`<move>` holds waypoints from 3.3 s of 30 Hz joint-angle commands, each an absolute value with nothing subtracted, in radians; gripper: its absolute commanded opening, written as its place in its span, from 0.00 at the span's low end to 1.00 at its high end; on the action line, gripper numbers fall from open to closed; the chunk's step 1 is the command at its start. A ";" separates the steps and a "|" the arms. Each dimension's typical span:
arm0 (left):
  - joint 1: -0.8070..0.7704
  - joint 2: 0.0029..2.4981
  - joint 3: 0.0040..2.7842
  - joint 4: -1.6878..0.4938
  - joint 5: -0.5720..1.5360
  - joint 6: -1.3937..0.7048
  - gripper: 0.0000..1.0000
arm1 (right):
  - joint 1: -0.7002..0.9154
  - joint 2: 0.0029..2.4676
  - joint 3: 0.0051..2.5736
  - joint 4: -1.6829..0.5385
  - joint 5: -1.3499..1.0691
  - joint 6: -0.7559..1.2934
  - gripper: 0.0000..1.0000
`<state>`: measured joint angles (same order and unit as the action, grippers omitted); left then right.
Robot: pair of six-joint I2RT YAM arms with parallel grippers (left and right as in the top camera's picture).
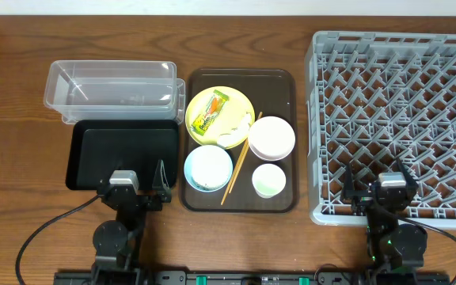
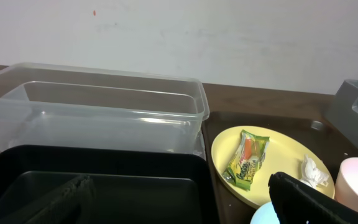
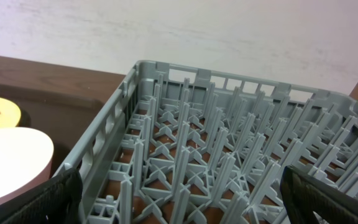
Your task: Sort waste into correct bins and load items into the dishwasher rack
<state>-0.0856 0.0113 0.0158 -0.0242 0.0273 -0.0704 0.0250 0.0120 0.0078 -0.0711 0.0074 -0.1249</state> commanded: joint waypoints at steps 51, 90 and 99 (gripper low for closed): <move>-0.081 0.978 0.798 -0.560 0.094 -0.078 0.92 | 0.033 0.909 0.644 -0.374 0.050 -0.030 0.99; -0.473 1.776 1.001 -0.019 0.131 0.097 0.72 | 0.033 0.909 0.643 -0.385 0.051 -0.030 0.99; -0.481 1.826 1.000 -0.021 0.131 0.096 0.65 | 0.033 0.909 0.643 -0.385 0.051 -0.030 0.99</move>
